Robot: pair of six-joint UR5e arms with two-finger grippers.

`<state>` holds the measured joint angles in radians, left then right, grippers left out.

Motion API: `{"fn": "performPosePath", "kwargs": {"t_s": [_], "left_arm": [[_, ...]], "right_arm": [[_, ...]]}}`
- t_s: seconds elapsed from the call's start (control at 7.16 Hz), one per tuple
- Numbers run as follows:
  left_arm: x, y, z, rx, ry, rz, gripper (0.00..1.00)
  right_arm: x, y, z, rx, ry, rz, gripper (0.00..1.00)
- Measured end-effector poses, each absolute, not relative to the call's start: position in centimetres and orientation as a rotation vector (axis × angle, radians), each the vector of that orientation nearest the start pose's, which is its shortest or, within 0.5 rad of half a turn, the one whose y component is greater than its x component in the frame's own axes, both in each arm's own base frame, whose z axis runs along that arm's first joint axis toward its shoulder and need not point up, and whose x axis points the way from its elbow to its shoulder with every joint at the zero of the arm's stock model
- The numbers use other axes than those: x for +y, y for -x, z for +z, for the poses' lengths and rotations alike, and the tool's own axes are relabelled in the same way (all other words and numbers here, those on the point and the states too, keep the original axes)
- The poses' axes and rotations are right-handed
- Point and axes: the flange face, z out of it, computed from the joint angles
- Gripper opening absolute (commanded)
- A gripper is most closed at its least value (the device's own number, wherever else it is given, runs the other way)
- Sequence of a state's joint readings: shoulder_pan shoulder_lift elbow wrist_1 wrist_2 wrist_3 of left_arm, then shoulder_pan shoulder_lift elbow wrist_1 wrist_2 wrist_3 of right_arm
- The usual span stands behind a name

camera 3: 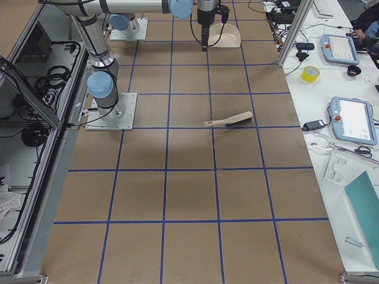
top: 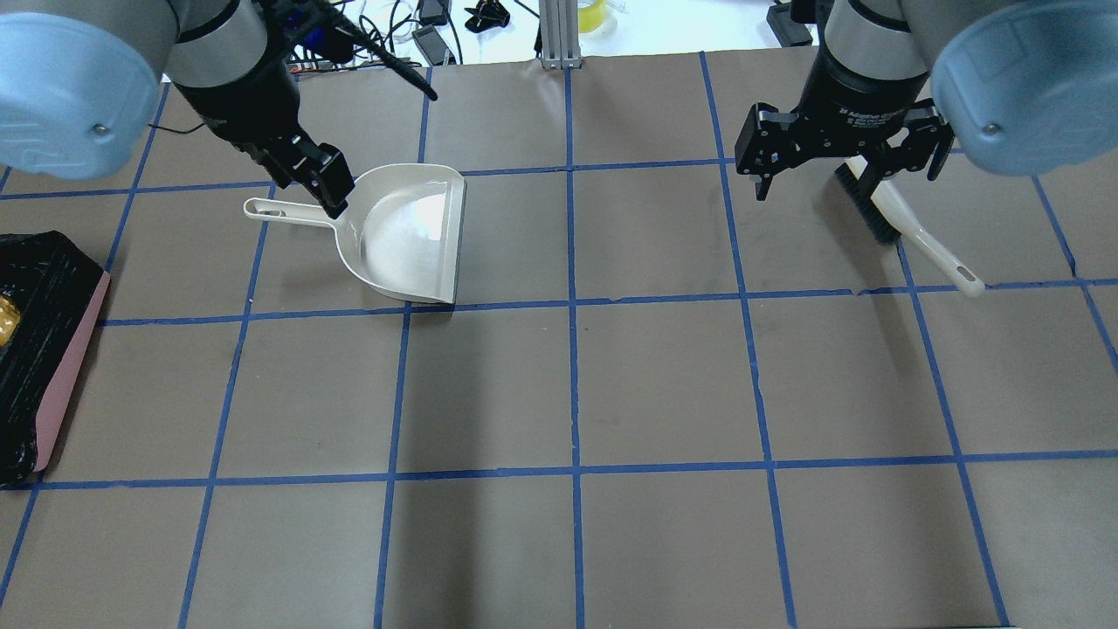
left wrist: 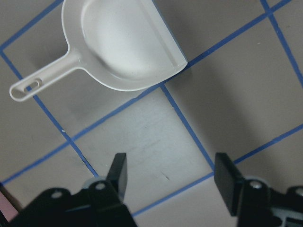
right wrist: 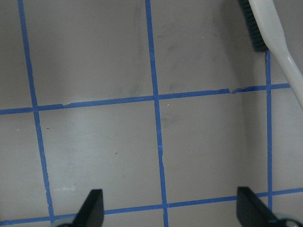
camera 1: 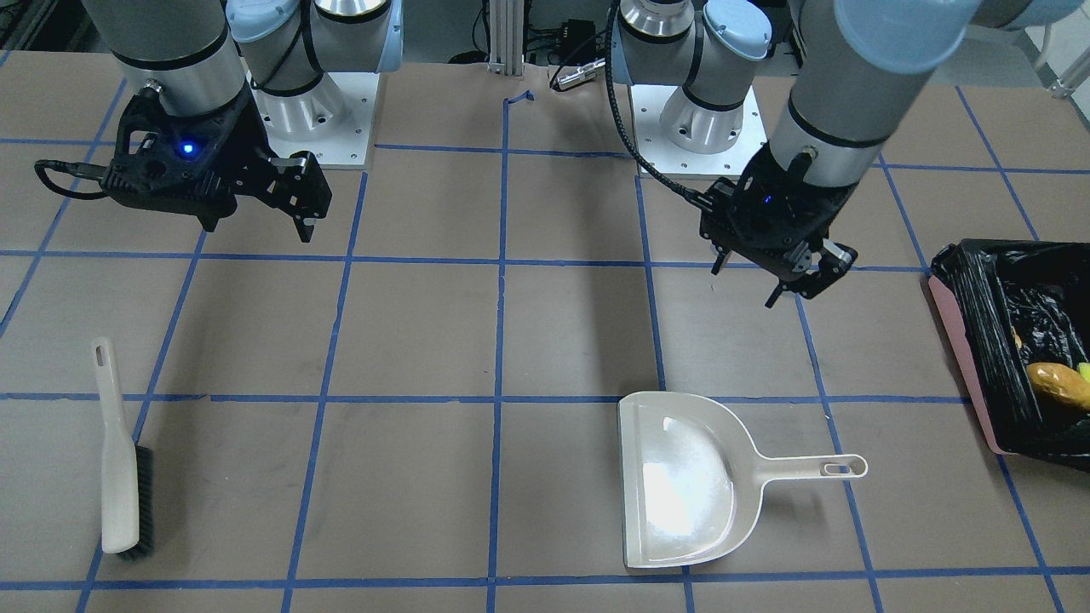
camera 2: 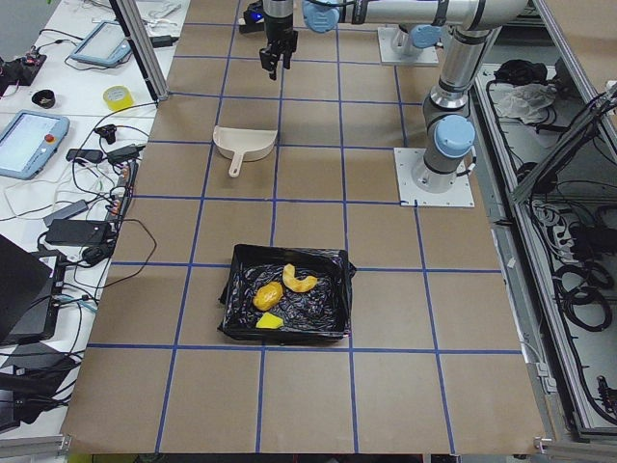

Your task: Sweep and dump trash into bin

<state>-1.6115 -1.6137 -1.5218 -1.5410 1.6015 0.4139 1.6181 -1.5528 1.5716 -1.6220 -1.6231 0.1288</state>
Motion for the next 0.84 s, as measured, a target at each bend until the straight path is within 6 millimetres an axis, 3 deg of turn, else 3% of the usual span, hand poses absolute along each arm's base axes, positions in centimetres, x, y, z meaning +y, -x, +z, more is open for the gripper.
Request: {"fn": "performPosePath", "kwargs": {"t_s": [0.28,0.84], "left_arm": [[-47.9,16.1,52.1,3.128,-0.351,-0.086,1.00],[-46.7,16.2,52.6,3.153,-0.227,-0.089,1.00]], "right_arm": [[-49.8,-15.2,48.5,3.184,-0.134,-0.078,1.00],[-50.0,-15.1,48.6,3.191,-0.135,-0.105,1.00]]}}
